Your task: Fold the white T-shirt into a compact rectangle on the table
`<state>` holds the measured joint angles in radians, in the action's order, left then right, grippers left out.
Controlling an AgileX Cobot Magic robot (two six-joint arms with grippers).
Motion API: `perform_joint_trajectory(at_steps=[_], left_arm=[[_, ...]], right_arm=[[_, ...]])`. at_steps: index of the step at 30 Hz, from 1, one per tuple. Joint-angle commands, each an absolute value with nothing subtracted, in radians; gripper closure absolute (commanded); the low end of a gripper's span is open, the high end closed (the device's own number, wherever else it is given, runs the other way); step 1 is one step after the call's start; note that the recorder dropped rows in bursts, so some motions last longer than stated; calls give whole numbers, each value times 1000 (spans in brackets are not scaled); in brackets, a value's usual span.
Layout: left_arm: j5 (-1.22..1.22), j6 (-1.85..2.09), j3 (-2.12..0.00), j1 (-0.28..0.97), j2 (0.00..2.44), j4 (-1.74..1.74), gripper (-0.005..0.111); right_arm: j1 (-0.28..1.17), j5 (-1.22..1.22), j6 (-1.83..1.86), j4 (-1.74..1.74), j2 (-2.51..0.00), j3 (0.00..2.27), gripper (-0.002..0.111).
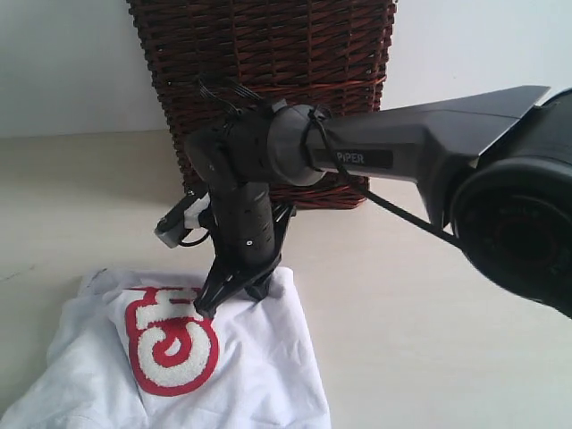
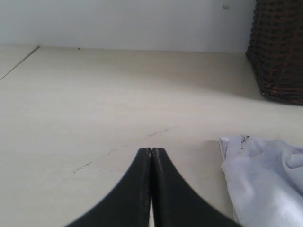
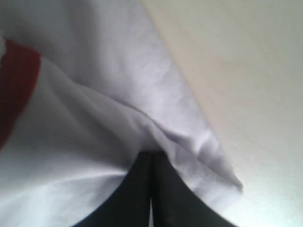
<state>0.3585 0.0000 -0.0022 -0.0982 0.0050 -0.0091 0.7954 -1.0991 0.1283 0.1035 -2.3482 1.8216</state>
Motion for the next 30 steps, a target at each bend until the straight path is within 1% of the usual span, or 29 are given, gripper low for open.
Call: perform_joint_trajectory(at_steps=[1,5,8,13,16,22,26,30], left_arm=[[351,0,0,-99,0,-9,107],[351,0,0,-99,0,-9,107],[351,0,0,-99,0,-9,107],[351,0,0,-99,0,-9,107],[351,0,0,-99,0,-9,107],[351,0,0,-99,0,-9,107],[351,0,0,-99,0,-9,107],[351,0,0,-99,0,-9,107]], right_arm=[[792,-1099,200,12,-2279,1822,108],[824,-1070,389,-278,-2210,1822,108],[869,-1045,442,-345,-2167,1822,108],[959,-1043,442,-321,-2200,1822,108],[983,-1019,417,-214,-2254,1822,108],[937,-1009,147,110,-2341,1822,108],[893,-1000,159,57,-2370,1822,108],[895,-997,192,39,-2370,1822,108]])
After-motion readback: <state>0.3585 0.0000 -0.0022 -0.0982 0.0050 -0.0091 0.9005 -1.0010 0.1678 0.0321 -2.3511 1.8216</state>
